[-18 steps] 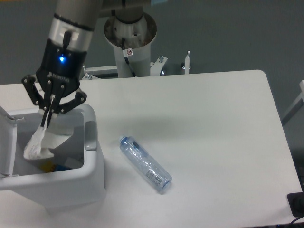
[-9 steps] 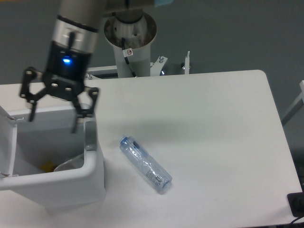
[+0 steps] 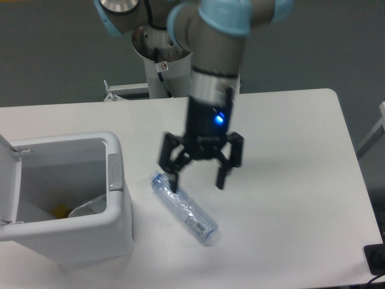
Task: Place the trash in the trash can
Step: 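Move the gripper to the clear water bottle and close on it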
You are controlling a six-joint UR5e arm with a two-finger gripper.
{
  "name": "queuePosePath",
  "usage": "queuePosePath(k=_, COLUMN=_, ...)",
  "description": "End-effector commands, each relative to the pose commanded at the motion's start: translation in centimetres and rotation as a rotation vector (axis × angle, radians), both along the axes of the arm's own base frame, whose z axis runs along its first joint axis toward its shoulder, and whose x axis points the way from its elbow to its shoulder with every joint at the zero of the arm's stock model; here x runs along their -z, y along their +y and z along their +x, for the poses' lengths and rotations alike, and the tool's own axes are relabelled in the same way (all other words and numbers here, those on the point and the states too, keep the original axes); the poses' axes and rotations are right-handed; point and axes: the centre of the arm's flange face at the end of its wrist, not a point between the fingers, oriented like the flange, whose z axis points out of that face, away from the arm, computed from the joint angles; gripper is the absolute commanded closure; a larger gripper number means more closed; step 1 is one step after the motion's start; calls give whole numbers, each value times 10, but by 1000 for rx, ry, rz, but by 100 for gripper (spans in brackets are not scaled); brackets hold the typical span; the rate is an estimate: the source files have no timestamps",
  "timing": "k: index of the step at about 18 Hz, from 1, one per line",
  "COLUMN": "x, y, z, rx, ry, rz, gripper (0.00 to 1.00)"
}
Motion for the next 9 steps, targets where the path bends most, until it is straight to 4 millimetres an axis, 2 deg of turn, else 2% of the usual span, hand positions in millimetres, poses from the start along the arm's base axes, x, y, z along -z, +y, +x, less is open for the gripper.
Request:
queuePosePath(k=2, x=35, y=-1, z=3, rx=8, ry=-33, rz=-36, gripper=0)
queuePosePath(k=3, x=58, y=3, z=6, rx=14, ry=-63, rz=-63, gripper=0)
queuePosePath(k=5, x=91, y=8, z=2, rx=7, ry=-83, rz=-120, gripper=0)
queuePosePath(k=7, x=120, y=18, z=1, rx=8, ry=-90, rz=-175, gripper=0)
queuePosePath(k=9, x=140, y=24, z=-3, rx=8, ry=-103, rz=-196, gripper=0)
